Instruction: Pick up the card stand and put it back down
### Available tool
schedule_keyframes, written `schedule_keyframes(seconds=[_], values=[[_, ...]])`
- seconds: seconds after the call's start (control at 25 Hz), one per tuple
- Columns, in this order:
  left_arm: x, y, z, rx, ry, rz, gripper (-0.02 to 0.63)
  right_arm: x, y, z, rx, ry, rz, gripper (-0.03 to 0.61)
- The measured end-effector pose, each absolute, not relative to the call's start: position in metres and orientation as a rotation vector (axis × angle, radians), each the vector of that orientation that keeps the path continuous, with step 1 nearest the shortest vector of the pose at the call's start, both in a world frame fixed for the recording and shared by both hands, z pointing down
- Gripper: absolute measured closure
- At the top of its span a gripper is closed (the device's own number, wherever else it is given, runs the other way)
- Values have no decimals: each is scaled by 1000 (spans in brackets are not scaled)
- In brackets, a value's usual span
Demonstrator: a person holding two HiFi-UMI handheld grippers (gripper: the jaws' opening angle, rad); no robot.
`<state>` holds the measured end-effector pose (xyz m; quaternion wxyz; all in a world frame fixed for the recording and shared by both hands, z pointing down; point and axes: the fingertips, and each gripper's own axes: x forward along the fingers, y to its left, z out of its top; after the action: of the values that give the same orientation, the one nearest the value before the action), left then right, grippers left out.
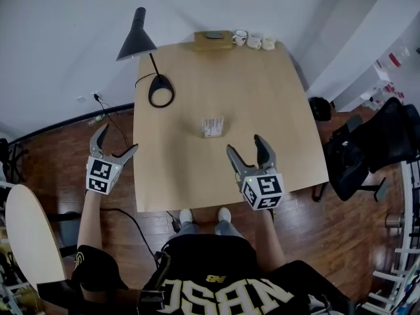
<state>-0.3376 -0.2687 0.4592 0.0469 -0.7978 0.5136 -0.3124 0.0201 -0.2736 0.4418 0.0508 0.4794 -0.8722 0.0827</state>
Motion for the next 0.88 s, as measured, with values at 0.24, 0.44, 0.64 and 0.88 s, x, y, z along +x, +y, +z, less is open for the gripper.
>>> schedule_keyframes(seconds=[0.24, 0.44, 0.64, 0.88], values=[[-387, -280, 472, -2465, 1321, -1220, 59, 19, -278, 458, 1472, -2625, 286, 218], [-378, -287, 494, -2627, 1107, -1290, -2, 19, -277, 470, 1471, -2606, 339, 218], [-353, -304, 516, -2796, 1036, -1228, -1, 17, -279, 480, 1475, -2618, 413, 218], [-292, -305, 566, -2982, 828, -1167, 12, 27, -278, 497, 1503, -2607, 483, 218]])
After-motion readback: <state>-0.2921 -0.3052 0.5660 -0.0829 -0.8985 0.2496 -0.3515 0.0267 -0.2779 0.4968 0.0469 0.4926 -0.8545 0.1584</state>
